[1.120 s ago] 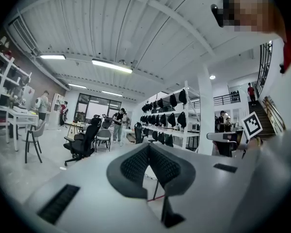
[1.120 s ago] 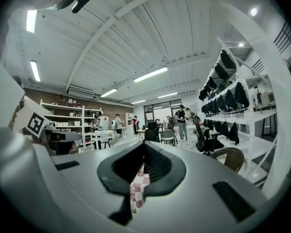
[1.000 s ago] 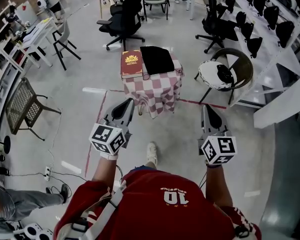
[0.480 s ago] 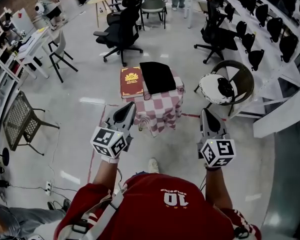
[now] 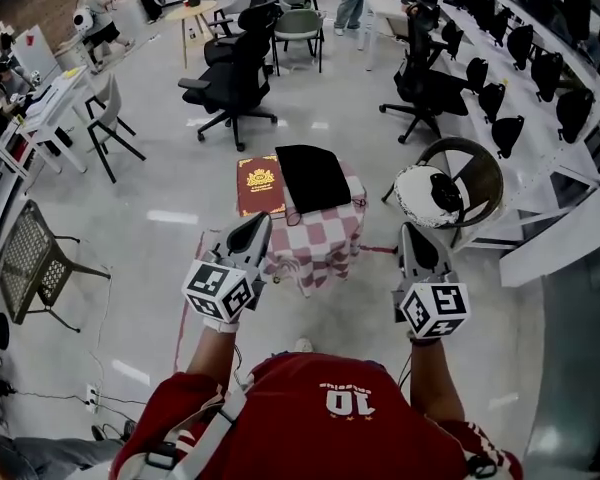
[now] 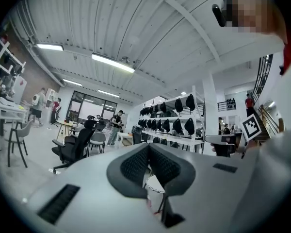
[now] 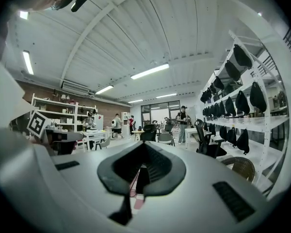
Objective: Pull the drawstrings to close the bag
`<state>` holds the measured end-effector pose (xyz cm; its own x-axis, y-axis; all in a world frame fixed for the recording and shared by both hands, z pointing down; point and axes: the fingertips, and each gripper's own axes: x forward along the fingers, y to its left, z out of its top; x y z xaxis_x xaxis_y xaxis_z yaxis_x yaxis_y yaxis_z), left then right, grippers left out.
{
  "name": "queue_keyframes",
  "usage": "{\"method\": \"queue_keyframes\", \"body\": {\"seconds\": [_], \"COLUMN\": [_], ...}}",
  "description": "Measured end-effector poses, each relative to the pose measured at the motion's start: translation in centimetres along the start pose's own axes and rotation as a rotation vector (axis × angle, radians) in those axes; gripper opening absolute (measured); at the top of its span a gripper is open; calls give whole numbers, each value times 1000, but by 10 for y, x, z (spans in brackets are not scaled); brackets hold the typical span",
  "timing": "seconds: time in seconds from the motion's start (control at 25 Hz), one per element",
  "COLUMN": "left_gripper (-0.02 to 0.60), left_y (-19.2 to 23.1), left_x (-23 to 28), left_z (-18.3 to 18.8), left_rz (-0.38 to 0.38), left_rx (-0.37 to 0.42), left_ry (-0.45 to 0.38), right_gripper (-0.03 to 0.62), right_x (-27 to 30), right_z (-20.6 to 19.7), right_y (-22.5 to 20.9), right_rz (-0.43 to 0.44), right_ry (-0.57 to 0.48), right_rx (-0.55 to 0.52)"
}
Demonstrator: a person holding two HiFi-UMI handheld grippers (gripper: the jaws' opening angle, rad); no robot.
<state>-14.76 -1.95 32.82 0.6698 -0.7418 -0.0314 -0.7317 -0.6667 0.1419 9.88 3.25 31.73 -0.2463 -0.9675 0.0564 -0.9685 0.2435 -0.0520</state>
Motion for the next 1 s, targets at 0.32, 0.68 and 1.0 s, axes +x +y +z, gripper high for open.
{"method": "queue_keyframes", "body": {"seconds": [0.32, 0.68, 1.0], "left_gripper": [9, 9, 9], "left_y": [15, 22, 37], "left_x": [15, 42, 77], "left_z": [-9, -13, -13], "left_rz": [-15, -34, -26], "left_rx": [-23, -28, -16], "left_ry": [4, 16, 27], "right_gripper": [15, 15, 15], "right_x": [17, 34, 77], "right_z": [-5, -8, -10], "right_y": [-5, -22, -42], "right_rz": [-19, -32, -1], "right_ry": [16, 25, 18], "right_rx": [-9, -3, 16]}}
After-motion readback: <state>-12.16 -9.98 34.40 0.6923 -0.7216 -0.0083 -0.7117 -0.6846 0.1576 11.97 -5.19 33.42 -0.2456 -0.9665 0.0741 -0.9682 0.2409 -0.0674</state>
